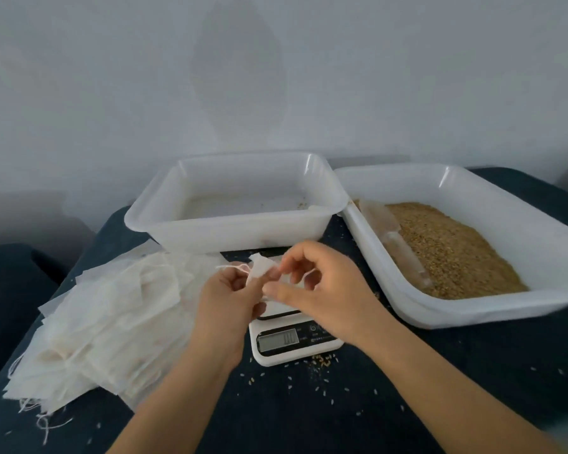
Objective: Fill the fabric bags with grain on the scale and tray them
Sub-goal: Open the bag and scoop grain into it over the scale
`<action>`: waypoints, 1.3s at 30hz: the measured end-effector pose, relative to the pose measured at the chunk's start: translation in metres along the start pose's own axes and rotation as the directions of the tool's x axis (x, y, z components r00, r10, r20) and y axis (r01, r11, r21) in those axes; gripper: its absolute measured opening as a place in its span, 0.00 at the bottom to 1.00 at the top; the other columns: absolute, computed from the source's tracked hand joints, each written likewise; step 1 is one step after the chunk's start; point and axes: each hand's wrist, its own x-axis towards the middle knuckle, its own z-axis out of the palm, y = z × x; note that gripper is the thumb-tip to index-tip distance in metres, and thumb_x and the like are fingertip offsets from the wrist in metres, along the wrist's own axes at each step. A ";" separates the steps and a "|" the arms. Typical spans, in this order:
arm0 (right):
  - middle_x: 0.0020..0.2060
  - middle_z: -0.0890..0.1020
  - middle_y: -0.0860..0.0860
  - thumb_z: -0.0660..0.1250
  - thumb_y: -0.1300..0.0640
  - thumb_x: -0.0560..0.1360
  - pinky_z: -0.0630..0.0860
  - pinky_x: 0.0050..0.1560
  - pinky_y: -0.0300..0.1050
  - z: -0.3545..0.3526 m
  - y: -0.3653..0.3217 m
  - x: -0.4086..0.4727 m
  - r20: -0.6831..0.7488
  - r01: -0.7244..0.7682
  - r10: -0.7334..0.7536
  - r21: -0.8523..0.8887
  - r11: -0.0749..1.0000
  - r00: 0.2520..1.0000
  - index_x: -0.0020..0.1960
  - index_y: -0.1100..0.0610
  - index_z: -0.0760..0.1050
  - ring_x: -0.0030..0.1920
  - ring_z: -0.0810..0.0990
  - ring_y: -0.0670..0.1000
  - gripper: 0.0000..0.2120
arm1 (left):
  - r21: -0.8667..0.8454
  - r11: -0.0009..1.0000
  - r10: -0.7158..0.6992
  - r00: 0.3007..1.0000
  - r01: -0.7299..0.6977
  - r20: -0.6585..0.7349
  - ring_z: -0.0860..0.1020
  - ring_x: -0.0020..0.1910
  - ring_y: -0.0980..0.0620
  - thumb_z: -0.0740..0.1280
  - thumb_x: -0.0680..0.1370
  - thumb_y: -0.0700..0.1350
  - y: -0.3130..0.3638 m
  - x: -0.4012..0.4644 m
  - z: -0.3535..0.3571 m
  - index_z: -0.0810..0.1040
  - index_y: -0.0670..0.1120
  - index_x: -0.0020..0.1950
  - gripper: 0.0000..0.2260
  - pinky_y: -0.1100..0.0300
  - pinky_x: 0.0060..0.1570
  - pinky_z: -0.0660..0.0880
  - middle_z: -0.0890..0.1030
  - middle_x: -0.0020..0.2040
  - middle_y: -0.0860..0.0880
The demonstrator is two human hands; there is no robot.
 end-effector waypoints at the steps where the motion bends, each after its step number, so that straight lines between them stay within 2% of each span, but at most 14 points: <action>1: 0.41 0.78 0.39 0.75 0.45 0.66 0.73 0.40 0.32 -0.002 0.001 -0.002 0.039 -0.016 0.016 -0.021 1.000 0.999 0.44 0.44 0.73 0.42 0.77 0.39 0.13 | 0.045 0.999 -0.001 0.999 0.000 0.033 0.76 0.35 0.48 0.75 0.63 0.54 -0.002 0.001 0.007 0.81 0.46 0.35 0.12 0.54 0.37 0.74 0.79 0.36 0.44; 5: 0.37 0.78 0.37 0.78 0.50 0.65 0.74 0.41 0.33 -0.013 0.015 -0.003 0.036 -0.161 0.158 0.103 0.982 0.987 0.45 0.45 0.72 0.38 0.77 0.37 0.16 | -0.053 0.992 -0.096 0.962 0.113 0.255 0.81 0.37 0.53 0.71 0.67 0.52 -0.007 0.004 0.023 0.83 0.44 0.38 0.11 0.64 0.36 0.77 0.83 0.38 0.46; 8: 0.39 0.81 0.41 0.76 0.49 0.68 0.77 0.45 0.37 -0.025 0.029 -0.003 0.036 -0.278 0.277 0.210 0.937 0.960 0.46 0.45 0.76 0.42 0.79 0.40 0.10 | -0.226 0.948 -0.124 0.913 0.225 0.389 0.83 0.43 0.52 0.68 0.70 0.45 -0.005 0.004 0.023 0.84 0.42 0.40 0.07 0.64 0.40 0.78 0.84 0.42 0.44; 10: 0.41 0.82 0.43 0.75 0.51 0.70 0.79 0.48 0.39 -0.029 0.034 -0.002 0.075 -0.334 0.325 0.224 0.916 0.943 0.46 0.45 0.78 0.45 0.81 0.43 0.07 | -0.216 0.948 -0.129 0.903 0.233 0.409 0.82 0.46 0.49 0.67 0.71 0.40 -0.004 0.005 0.020 0.84 0.40 0.41 0.06 0.63 0.43 0.78 0.83 0.43 0.42; 12: 0.42 0.82 0.43 0.75 0.53 0.69 0.79 0.49 0.39 -0.026 0.035 -0.001 0.124 -0.362 0.345 0.163 0.918 0.930 0.47 0.45 0.78 0.44 0.81 0.42 0.09 | -0.012 0.994 -0.100 0.930 0.111 0.353 0.82 0.44 0.50 0.67 0.74 0.38 -0.004 0.005 0.018 0.84 0.43 0.40 0.06 0.63 0.44 0.78 0.84 0.41 0.45; 15: 0.42 0.82 0.44 0.74 0.56 0.69 0.78 0.48 0.38 -0.018 0.036 0.003 0.162 -0.332 0.327 0.000 0.943 0.931 0.52 0.46 0.77 0.43 0.81 0.41 0.13 | 0.333 0.938 0.014 0.972 -0.094 0.236 0.82 0.37 0.52 0.68 0.74 0.40 -0.005 0.005 0.018 0.82 0.49 0.38 0.07 0.60 0.42 0.80 0.83 0.36 0.48; 19: 0.35 0.83 0.44 0.71 0.57 0.72 0.79 0.42 0.38 -0.013 0.038 0.009 0.093 -0.354 0.351 0.027 0.935 0.932 0.43 0.46 0.79 0.37 0.81 0.41 0.05 | 0.479 0.852 0.153 0.976 -0.210 0.155 0.80 0.33 0.52 0.69 0.72 0.40 -0.004 0.008 0.013 0.75 0.51 0.40 0.07 0.53 0.39 0.79 0.81 0.33 0.51; 22: 0.34 0.83 0.41 0.68 0.57 0.75 0.77 0.35 0.32 -0.015 0.039 0.011 0.086 -0.414 0.406 0.128 0.901 0.910 0.42 0.47 0.81 0.35 0.82 0.39 0.06 | 0.577 0.762 0.205 0.955 -0.294 0.215 0.77 0.35 0.50 0.67 0.71 0.40 -0.001 0.013 0.006 0.73 0.55 0.38 0.10 0.56 0.38 0.75 0.79 0.34 0.51; 25: 0.33 0.82 0.41 0.68 0.57 0.75 0.72 0.31 0.28 -0.016 0.040 0.013 0.081 -0.412 0.406 0.076 0.908 0.910 0.43 0.46 0.81 0.33 0.80 0.37 0.07 | 0.624 0.645 0.267 0.896 -0.440 0.356 0.72 0.31 0.55 0.65 0.72 0.37 0.002 0.015 0.004 0.69 0.55 0.38 0.13 0.65 0.32 0.70 0.74 0.35 0.57; 28: 0.33 0.82 0.44 0.66 0.62 0.74 0.72 0.31 0.28 -0.018 0.039 0.019 0.091 -0.409 0.404 0.056 0.911 0.910 0.42 0.45 0.79 0.30 0.80 0.38 0.12 | 0.618 0.479 0.347 0.781 -0.623 0.519 0.72 0.33 0.54 0.62 0.73 0.32 0.005 0.018 0.005 0.70 0.56 0.41 0.17 0.64 0.33 0.70 0.72 0.48 0.61; 32: 0.34 0.80 0.46 0.65 0.65 0.73 0.75 0.32 0.31 -0.023 0.037 0.029 0.087 -0.388 0.385 0.021 0.921 0.919 0.42 0.46 0.77 0.29 0.80 0.40 0.13 | 0.638 0.290 0.359 0.700 -0.713 0.618 0.72 0.36 0.62 0.62 0.74 0.38 0.008 0.028 0.005 0.81 0.45 0.45 0.09 0.74 0.39 0.65 0.73 0.57 0.52; 35: 0.36 0.80 0.50 0.65 0.66 0.73 0.77 0.34 0.34 -0.029 0.038 0.035 0.079 -0.400 0.397 0.021 0.916 0.914 0.43 0.49 0.75 0.30 0.81 0.42 0.12 | 0.647 0.161 0.372 0.653 -0.745 0.659 0.74 0.37 0.57 0.68 0.71 0.48 0.013 0.034 0.002 0.82 0.43 0.43 0.09 0.62 0.40 0.74 0.76 0.55 0.48; 37: 0.37 0.80 0.51 0.64 0.67 0.73 0.78 0.34 0.34 -0.033 0.037 0.038 0.095 -0.413 0.409 0.026 0.910 0.908 0.43 0.50 0.75 0.31 0.82 0.43 0.11 | 0.655 0.069 0.423 0.617 -0.753 0.664 0.77 0.38 0.51 0.75 0.69 0.47 0.013 0.039 0.000 0.82 0.42 0.42 0.10 0.58 0.38 0.75 0.78 0.51 0.46; 39: 0.36 0.80 0.51 0.64 0.67 0.74 0.77 0.33 0.34 -0.034 0.036 0.039 0.105 -0.416 0.410 0.037 0.909 0.906 0.44 0.52 0.76 0.32 0.83 0.44 0.10 | 0.655 0.180 0.472 0.648 -0.734 0.597 0.77 0.38 0.54 0.75 0.69 0.44 0.010 0.041 0.001 0.81 0.43 0.42 0.07 0.61 0.39 0.75 0.78 0.46 0.50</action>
